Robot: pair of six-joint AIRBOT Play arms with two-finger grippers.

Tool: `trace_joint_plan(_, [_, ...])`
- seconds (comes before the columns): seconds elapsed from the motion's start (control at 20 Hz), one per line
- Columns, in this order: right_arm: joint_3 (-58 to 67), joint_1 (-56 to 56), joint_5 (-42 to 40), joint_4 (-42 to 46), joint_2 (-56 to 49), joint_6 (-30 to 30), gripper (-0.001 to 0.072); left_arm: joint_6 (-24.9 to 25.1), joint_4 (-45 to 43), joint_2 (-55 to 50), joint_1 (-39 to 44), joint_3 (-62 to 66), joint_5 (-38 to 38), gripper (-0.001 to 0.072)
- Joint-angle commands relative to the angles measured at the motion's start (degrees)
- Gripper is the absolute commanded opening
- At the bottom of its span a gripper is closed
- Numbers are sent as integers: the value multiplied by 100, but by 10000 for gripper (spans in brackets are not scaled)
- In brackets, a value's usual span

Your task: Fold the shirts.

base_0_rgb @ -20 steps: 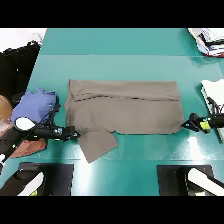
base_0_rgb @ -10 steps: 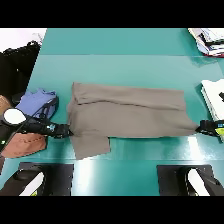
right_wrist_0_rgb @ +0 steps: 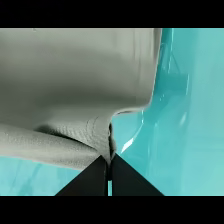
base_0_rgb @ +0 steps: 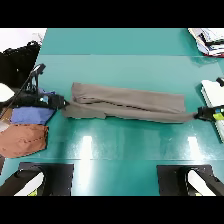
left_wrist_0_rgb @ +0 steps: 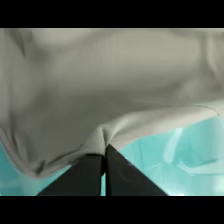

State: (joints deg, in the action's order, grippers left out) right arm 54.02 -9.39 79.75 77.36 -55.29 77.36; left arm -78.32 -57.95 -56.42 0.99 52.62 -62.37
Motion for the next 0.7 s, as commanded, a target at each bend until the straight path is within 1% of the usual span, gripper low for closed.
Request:
trace_joint_plan(0.0, [826, 188, -221, 15, -1049, 122, 14, 365, 103, -1128, -4, 758, 393, 27])
trace_joint_plan(0.1, [1217, 188, -236, -94, -1585, 125, 14, 745, 452, -1875, -4, 1198, 610, 27])
trace_joint_plan(0.2, [1565, 186, -310, -350, -2057, 125, 15, 975, 793, -2542, -4, 1657, 826, 28])
trace_joint_plan(0.3, [1875, 184, -378, -535, -2476, 125, 15, 977, 901, -3064, -4, 2033, 1038, 28])
trace_joint_plan(0.4, [2170, 184, -376, -693, -2870, 125, 16, 977, 1034, -3394, -4, 2267, 1095, 29])
trace_joint_plan(0.45, [2286, 184, -385, -785, -3038, 122, 56, 968, 1047, -3477, -4, 2323, 1091, 33])
trace_joint_plan(0.5, [2400, 166, -413, -894, -3202, 120, 272, 957, 1043, -3484, -4, 2326, 1093, 219])
trace_joint_plan(0.55, [2476, 114, -420, -1058, -3327, 85, 388, 872, 1049, -3480, -4, 2343, 1088, 436])
trace_joint_plan(0.6, [2500, 48, -431, -1259, -3394, -20, 388, 807, 1040, -3477, -7, 2389, 1027, 463])
trace_joint_plan(0.65, [2446, -28, -444, -1460, -3410, -146, 388, 809, 1038, -3451, -22, 2448, 901, 463])
